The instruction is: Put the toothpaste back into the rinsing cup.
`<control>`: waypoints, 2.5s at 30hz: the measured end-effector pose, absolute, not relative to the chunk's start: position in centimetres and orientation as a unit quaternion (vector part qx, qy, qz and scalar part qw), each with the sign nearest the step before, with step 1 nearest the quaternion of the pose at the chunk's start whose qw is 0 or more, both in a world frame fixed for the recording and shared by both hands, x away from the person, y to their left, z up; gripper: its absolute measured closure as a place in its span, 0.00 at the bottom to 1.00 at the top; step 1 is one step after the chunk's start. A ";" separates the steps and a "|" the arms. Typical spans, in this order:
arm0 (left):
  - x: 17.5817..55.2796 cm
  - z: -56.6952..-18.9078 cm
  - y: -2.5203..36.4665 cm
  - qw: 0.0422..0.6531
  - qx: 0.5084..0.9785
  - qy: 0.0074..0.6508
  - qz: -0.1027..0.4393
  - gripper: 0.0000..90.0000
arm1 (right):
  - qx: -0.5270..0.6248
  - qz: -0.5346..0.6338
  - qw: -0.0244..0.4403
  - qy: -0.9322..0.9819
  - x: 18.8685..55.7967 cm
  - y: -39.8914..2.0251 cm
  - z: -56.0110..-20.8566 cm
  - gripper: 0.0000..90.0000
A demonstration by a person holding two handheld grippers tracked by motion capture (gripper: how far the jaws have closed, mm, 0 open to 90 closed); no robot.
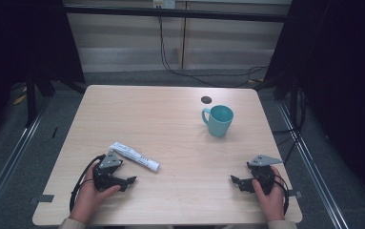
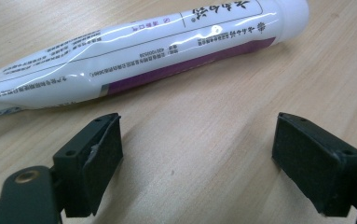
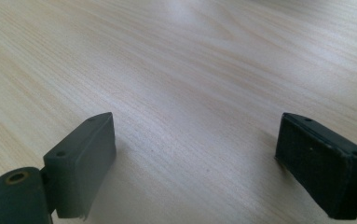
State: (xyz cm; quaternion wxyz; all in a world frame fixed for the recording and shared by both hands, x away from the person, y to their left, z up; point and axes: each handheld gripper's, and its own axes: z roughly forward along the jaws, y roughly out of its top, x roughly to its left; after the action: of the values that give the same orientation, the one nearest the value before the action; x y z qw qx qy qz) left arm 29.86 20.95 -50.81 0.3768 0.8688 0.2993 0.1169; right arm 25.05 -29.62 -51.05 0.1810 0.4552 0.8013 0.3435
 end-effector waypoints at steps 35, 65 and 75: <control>36.3 -45.8 20.0 0.230 0.945 0.212 0.096 0.24 | 0.449 0.347 0.176 0.805 25.3 -29.8 -51.0 0.13; 38.7 -46.7 17.5 0.211 0.963 0.148 0.074 0.22 | 0.448 0.347 0.176 0.805 25.3 -29.8 -51.1 0.13; 38.4 -47.9 17.5 0.211 0.964 0.155 0.047 0.29 | 0.448 0.347 0.176 0.805 25.3 -29.8 -51.1 0.13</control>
State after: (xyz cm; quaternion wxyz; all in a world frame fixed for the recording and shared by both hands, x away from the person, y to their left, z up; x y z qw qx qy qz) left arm 38.40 17.47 -47.87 0.2114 0.9639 0.1545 0.0475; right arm 25.28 -29.81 -51.06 0.1764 0.4483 0.8046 0.3473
